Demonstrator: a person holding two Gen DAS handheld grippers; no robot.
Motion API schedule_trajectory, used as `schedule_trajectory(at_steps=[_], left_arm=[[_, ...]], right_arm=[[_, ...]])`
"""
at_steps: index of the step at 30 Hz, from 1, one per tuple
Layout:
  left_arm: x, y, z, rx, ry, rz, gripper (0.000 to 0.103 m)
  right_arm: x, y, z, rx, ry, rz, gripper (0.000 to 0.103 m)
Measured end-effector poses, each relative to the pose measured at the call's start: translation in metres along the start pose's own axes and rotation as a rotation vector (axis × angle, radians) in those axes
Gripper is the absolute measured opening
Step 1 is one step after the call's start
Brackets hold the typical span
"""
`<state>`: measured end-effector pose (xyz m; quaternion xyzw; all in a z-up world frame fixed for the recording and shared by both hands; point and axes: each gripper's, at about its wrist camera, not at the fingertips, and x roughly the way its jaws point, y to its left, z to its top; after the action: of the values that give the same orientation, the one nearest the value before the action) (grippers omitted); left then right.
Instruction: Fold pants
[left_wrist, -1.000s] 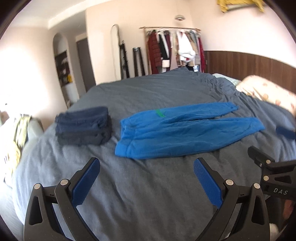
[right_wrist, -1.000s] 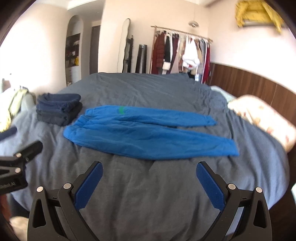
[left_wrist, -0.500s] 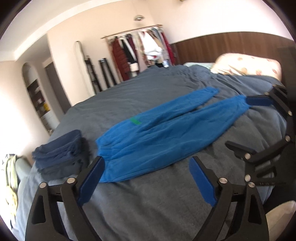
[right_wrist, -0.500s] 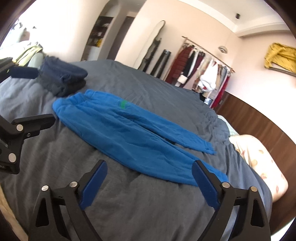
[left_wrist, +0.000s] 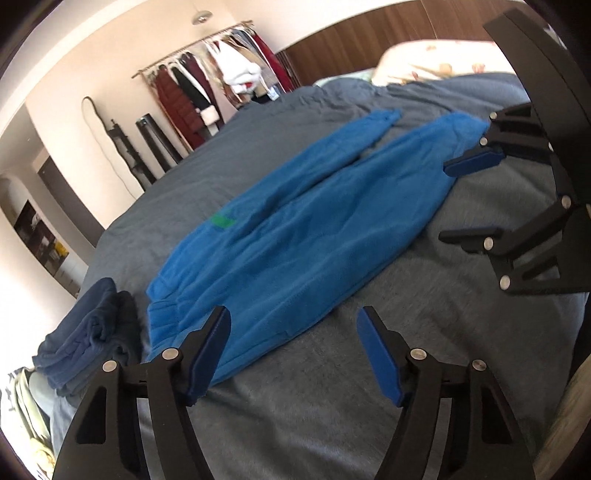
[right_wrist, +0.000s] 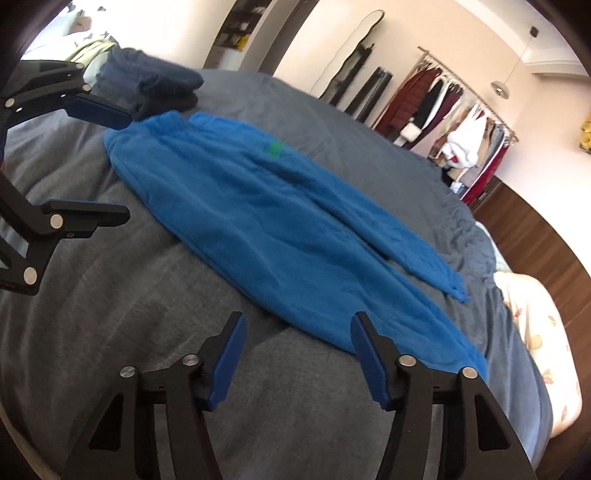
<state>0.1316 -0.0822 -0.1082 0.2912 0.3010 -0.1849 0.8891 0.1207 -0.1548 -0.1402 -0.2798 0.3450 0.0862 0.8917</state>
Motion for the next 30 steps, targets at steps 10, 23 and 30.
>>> schedule_trajectory(at_steps=[10, 23, 30], left_arm=[[0.042, -0.015, 0.0, 0.101, 0.065, -0.022, 0.064], [0.075, -0.015, 0.006, 0.136, 0.091, -0.01, 0.05], [0.072, -0.015, 0.005, 0.158, 0.083, 0.003, 0.031]], right_arm=[[0.029, 0.009, -0.01, -0.071, 0.036, 0.003, 0.051], [0.056, 0.006, -0.009, -0.086, 0.058, 0.024, 0.045], [0.058, 0.008, -0.006, -0.114, 0.057, 0.021, 0.02]])
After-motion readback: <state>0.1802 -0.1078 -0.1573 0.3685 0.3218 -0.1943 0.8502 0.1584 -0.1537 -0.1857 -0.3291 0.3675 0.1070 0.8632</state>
